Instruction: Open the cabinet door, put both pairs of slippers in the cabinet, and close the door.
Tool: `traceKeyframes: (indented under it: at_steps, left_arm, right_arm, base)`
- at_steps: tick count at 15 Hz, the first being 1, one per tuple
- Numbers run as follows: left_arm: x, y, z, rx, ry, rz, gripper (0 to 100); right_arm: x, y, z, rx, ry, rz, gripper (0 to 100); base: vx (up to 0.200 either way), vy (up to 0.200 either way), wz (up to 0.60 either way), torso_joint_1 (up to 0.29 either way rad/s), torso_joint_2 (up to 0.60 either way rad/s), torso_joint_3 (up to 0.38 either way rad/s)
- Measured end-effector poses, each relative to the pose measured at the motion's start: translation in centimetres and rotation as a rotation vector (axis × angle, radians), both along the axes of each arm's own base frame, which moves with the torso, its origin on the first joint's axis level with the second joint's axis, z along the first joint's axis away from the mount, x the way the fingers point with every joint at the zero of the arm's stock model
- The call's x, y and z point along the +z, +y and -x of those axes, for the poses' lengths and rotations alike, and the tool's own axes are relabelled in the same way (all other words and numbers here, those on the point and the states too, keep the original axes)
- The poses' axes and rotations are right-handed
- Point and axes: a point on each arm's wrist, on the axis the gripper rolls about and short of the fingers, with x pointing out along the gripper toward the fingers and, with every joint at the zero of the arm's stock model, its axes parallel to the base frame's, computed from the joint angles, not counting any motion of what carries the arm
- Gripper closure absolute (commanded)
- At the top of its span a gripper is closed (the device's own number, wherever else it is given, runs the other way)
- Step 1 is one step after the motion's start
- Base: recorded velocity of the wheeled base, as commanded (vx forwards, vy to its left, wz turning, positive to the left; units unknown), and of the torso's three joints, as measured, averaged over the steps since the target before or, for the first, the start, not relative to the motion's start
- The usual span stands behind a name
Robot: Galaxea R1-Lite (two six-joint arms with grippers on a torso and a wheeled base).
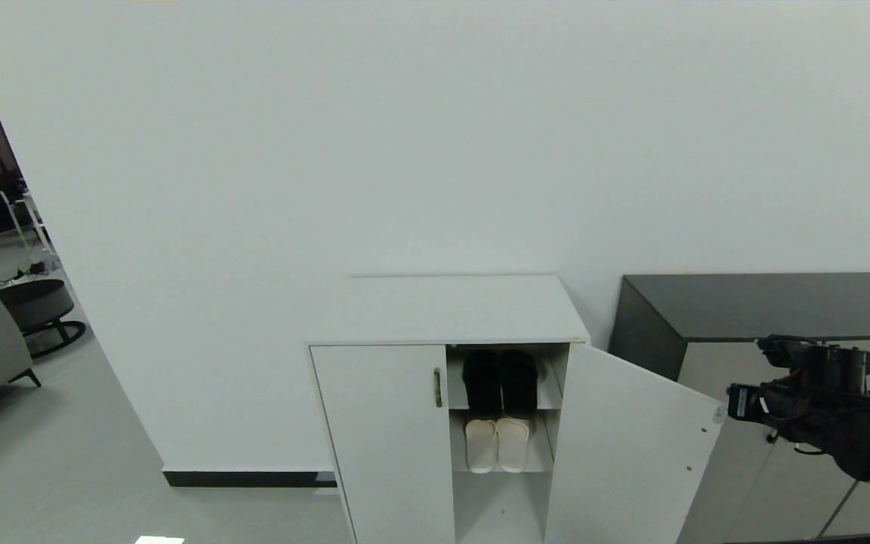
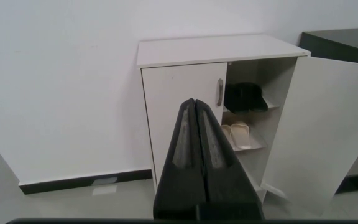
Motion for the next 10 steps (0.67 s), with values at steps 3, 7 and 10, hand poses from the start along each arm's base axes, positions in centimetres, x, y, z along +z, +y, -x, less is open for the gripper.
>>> traceKeyframes:
  at_steps: [3, 7, 10]
  left_arm:
    - [0.0, 0.0, 0.0, 0.000, 0.000, 0.000, 100]
    - [0.0, 0.0, 0.0, -0.001, 0.000, 0.001, 100]
    - [0.0, 0.0, 0.0, -0.001, 0.000, 0.002, 100]
  right_arm:
    - [-0.8, -0.5, -0.5, -0.039, 0.010, 0.017, 100]
    - [-1.4, -0.2, -0.3, -0.030, 0.032, 0.017, 100]
    - [-1.3, 1.3, 0.7, 0.010, 0.046, 0.017, 100]
  base:
    - [0.000, 0.000, 0.00, 0.000, 0.00, 0.000]
    - [0.000, 0.000, 0.00, 0.000, 0.00, 0.000]
    - [0.000, 0.000, 0.00, 0.000, 0.00, 0.000]
